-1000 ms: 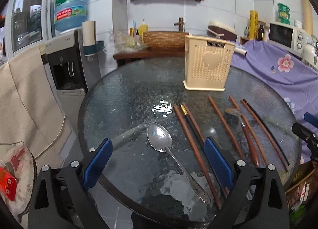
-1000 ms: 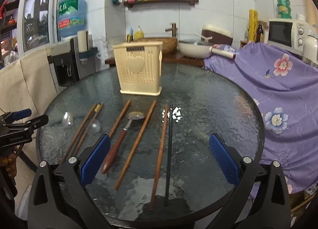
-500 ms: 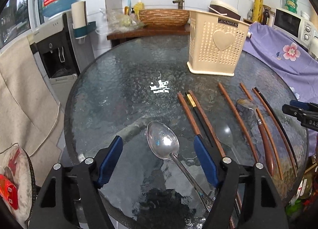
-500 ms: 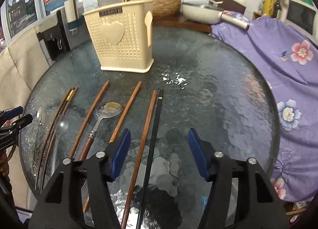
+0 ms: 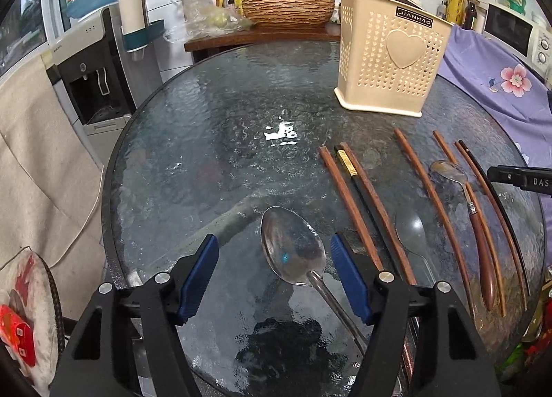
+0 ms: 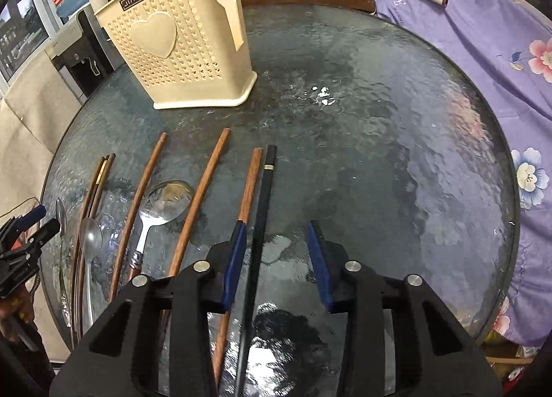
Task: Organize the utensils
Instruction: 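Lower the left tool onto the silver spoon and close it while the right tool grasps the black chopstick, then lift the spoon with the left tool over the holder while the right tool carries the black chopstick there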
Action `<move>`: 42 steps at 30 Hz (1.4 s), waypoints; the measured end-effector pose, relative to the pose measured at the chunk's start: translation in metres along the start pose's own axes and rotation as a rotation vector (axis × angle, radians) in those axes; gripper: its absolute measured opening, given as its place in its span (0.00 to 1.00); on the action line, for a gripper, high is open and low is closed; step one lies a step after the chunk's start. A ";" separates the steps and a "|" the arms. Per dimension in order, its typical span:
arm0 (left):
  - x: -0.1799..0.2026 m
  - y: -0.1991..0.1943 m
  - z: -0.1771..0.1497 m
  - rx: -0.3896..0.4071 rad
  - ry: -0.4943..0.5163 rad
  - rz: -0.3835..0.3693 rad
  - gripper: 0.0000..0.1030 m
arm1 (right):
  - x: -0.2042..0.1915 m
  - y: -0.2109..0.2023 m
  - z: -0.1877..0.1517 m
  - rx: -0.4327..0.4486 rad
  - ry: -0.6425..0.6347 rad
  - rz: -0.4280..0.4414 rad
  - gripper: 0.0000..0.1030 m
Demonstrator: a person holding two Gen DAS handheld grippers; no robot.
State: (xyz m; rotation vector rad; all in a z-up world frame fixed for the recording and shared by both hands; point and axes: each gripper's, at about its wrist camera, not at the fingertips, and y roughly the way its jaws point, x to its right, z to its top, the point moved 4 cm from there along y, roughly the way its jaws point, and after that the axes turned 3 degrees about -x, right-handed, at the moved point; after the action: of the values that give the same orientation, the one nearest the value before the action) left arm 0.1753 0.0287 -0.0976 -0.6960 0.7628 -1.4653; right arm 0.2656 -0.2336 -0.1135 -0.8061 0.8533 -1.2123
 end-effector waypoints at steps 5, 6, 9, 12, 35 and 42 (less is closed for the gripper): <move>0.000 0.001 -0.001 -0.005 -0.002 -0.002 0.64 | -0.006 0.007 0.003 -0.016 -0.024 -0.024 0.28; 0.000 0.002 -0.001 -0.007 -0.001 -0.003 0.64 | -0.007 0.008 0.003 -0.021 -0.031 -0.041 0.27; 0.001 0.003 -0.001 -0.009 0.001 -0.008 0.64 | -0.007 0.012 0.005 -0.027 -0.038 -0.046 0.24; 0.003 0.003 -0.002 -0.011 0.007 -0.006 0.64 | -0.006 0.015 0.009 -0.025 -0.041 -0.056 0.23; 0.020 0.024 0.012 -0.085 -0.019 0.045 0.40 | -0.013 0.025 0.025 -0.064 -0.071 -0.101 0.11; 0.022 0.025 0.013 -0.088 -0.025 0.021 0.34 | -0.013 0.026 0.025 -0.056 -0.051 -0.089 0.09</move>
State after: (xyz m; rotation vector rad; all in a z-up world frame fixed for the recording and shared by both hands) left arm 0.1996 0.0067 -0.1104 -0.7695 0.8169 -1.4076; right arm 0.2972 -0.2147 -0.1231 -0.9247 0.8201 -1.2456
